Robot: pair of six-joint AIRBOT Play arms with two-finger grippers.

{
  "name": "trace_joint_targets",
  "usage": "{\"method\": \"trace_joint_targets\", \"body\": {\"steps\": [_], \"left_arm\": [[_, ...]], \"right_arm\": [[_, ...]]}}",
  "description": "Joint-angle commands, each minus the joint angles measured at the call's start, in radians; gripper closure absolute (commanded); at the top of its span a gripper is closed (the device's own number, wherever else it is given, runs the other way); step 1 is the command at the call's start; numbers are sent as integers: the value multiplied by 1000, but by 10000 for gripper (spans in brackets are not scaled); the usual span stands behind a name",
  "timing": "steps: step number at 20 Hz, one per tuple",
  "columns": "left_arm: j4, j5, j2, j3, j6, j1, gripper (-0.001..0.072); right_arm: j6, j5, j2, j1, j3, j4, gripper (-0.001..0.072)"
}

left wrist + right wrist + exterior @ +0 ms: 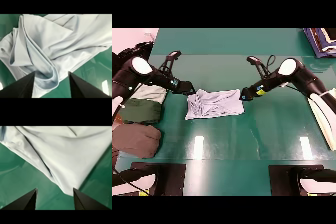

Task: Fold the shirts.

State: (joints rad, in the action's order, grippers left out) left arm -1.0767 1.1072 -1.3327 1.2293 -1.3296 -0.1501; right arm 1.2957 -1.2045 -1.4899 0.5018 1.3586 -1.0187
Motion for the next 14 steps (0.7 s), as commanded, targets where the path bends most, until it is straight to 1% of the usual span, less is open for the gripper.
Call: {"method": "trace_joint_targets", "body": {"steps": [1, 3, 6, 9, 10, 11, 12, 14], "left_arm": [[-7, -64, -27, -32, -9, -31, 210], [-7, -63, -60, -31, -8, -31, 211], [-11, -68, -57, -15, -9, -16, 211], [-12, -54, -41, 32, -5, -11, 213], [-12, -50, -36, 45, -5, -11, 312], [-12, -48, -32, 56, 5, -11, 573], [-12, -51, -28, 63, 23, -11, 678], [-11, -48, -26, 71, 28, -11, 679]], "right_arm": [[16, 18, 50, -37, -98, -1, 197], [43, 36, 49, -56, -114, -2, 197], [52, -9, -20, -112, -89, 25, 196], [31, -26, -146, -166, -62, 170, 196], [7, -25, -185, -168, -60, 231, 196], [-16, -21, -227, -167, -60, 298, 197], [-35, -16, -262, -160, -60, 359, 196], [-55, 8, -318, -138, -60, 449, 197]]}}
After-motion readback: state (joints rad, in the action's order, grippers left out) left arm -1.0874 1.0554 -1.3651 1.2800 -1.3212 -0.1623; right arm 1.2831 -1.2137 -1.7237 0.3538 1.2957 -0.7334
